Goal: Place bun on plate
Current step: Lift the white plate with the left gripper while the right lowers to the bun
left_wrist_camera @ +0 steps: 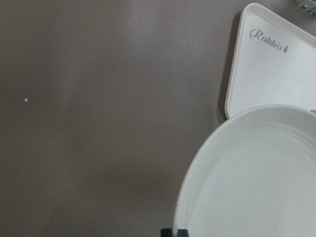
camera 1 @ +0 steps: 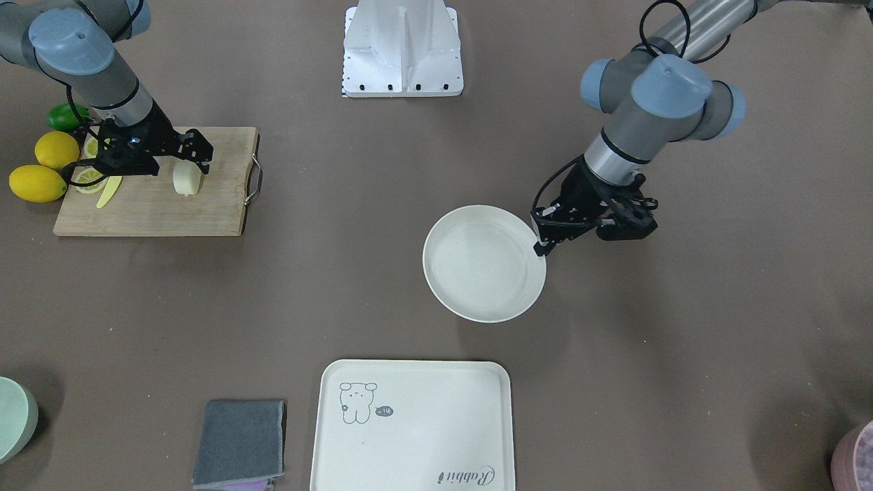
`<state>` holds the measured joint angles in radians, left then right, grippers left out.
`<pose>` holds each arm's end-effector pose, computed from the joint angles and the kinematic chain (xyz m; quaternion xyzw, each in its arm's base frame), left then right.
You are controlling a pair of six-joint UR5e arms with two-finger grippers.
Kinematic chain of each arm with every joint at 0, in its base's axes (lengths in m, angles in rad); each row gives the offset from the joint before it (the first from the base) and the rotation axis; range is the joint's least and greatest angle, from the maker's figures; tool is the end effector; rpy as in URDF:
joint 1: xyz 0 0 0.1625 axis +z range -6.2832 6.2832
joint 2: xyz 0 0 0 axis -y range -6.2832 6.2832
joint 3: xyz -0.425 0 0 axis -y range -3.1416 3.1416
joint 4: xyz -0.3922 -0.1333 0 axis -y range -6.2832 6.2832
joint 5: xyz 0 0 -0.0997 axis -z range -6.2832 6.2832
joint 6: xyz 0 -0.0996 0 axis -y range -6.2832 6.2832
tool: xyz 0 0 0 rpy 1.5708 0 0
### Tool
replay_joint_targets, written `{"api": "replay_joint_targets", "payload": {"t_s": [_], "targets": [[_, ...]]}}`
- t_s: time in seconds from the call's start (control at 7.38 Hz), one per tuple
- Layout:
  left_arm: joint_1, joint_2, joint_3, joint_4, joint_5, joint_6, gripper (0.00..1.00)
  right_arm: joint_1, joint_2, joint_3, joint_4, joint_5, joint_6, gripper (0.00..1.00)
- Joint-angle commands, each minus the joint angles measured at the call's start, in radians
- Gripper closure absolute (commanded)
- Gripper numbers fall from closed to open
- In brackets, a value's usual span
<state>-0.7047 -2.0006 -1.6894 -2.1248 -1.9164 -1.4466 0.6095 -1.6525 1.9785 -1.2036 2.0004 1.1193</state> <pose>0.4234 -0.4907 0.2977 0.0737 0.5312 -0.1539 0.8299 -0.3340 -0.3451 0.4664 -0.0050 -0.3877 0.0003 0.9218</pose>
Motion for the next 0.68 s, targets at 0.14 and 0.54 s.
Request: {"api": "replay_joint_targets", "payload": {"t_s": [0.14,0.54], "targets": [[0.224,-0.003,-0.090,0.104,0.231,-0.092,1.00,-0.004,0.003,0.000,0.001,0.001,0.002,0.00],[0.254,0.000,-0.087,0.108,0.254,-0.092,1.00,-0.005,0.011,-0.009,-0.001,-0.002,0.002,0.27]]}}
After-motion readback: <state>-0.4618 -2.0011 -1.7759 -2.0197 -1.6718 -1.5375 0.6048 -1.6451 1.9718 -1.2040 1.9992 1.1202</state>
